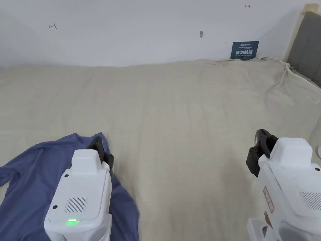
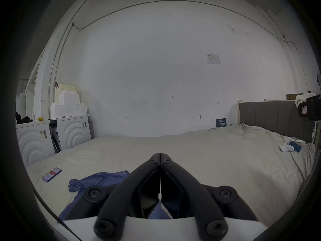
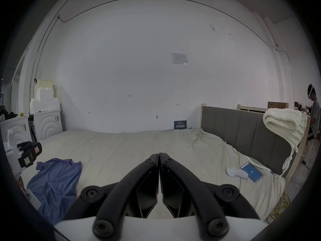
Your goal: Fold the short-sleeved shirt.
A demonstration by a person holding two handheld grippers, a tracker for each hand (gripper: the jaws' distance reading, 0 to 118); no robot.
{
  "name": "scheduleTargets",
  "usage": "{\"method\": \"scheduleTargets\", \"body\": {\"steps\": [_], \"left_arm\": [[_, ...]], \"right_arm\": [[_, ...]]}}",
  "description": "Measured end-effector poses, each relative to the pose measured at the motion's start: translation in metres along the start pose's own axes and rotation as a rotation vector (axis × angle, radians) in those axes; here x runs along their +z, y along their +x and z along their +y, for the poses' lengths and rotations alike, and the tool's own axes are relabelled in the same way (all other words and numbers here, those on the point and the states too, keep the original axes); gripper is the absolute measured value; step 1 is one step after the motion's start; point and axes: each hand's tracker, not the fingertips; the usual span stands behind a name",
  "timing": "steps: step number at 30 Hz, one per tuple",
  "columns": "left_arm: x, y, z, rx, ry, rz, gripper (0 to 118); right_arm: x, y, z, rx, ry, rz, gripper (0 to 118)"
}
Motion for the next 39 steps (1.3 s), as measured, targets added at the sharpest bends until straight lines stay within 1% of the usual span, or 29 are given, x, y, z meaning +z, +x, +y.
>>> {"method": "scheduleTargets", "body": {"steps": [18,30,35,39], "left_arm": [[-0.001,-0.002,0.001,0.001,-0.004,-0.004,0],[-0.002,-0.005,0.002,-0.006,-0.006,-0.006,0],[-0.001,-0.010,0.002,-0.003,-0.008,0.007,0],[0.003,-0.020,0.005,0.000,-0.004,0.027,0]], "right_arm": [[0.000,0.001,0.001,0.001,0.004,0.001,1],[0.001,-0.001,0.003,0.022,0.012,0.003,1],[0.000,-0.007,0.005,0.033,0.017,0.014,1],[-0.004,-0.019,0.008,0.047,0.019,0.036,1]]}}
